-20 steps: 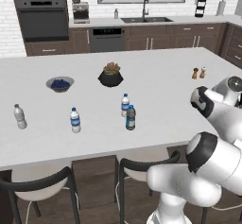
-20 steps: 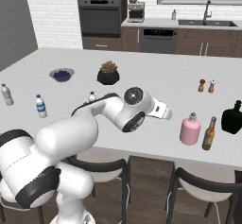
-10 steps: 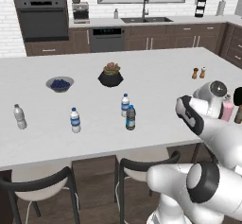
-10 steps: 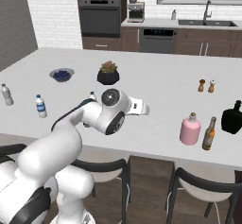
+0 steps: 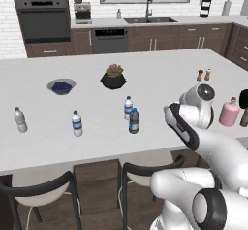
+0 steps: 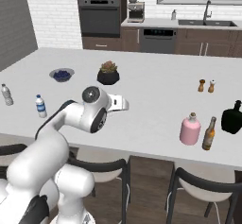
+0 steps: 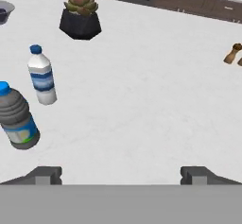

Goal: Move the plastic bottles in the middle to the plastics group, and the glass bottles in the middle to the glass group.

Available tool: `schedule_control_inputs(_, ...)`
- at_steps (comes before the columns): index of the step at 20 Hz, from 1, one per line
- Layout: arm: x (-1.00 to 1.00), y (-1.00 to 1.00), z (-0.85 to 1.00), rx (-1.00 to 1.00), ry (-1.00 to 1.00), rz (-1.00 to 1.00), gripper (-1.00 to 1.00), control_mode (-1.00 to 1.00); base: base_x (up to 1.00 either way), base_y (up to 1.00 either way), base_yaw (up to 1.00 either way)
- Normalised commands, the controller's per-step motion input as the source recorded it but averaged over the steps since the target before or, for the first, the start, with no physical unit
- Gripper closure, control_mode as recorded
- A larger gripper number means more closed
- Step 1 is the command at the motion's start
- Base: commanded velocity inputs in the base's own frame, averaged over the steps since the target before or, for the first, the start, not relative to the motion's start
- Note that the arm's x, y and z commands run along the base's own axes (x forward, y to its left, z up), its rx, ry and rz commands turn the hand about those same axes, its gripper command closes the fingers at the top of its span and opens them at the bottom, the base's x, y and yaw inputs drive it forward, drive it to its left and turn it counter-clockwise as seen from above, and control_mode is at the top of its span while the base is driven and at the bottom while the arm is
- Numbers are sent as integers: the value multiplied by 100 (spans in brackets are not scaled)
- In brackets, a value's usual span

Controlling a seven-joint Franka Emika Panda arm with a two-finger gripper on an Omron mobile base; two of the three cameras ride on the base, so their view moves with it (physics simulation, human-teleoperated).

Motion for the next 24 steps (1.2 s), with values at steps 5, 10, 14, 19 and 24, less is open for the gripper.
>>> schedule_control_inputs(5, 0, 65, 3, 0, 5, 3, -100, -100, 0, 0, 0)
schedule_control_inputs(10, -11, 34, 0, 11, 12, 0, -100, -100, 0, 0, 0)
schedule_control_inputs(14, -6, 19, 1, 14, 7, 9, -100, -100, 0, 0, 0)
schedule_control_inputs(19, 0, 30, 0, 11, 10, 8, -100, -100, 0, 0, 0)
schedule_control_inputs(24, 13, 33, -1, 2, 7, 7, -100, -100, 0, 0, 0)
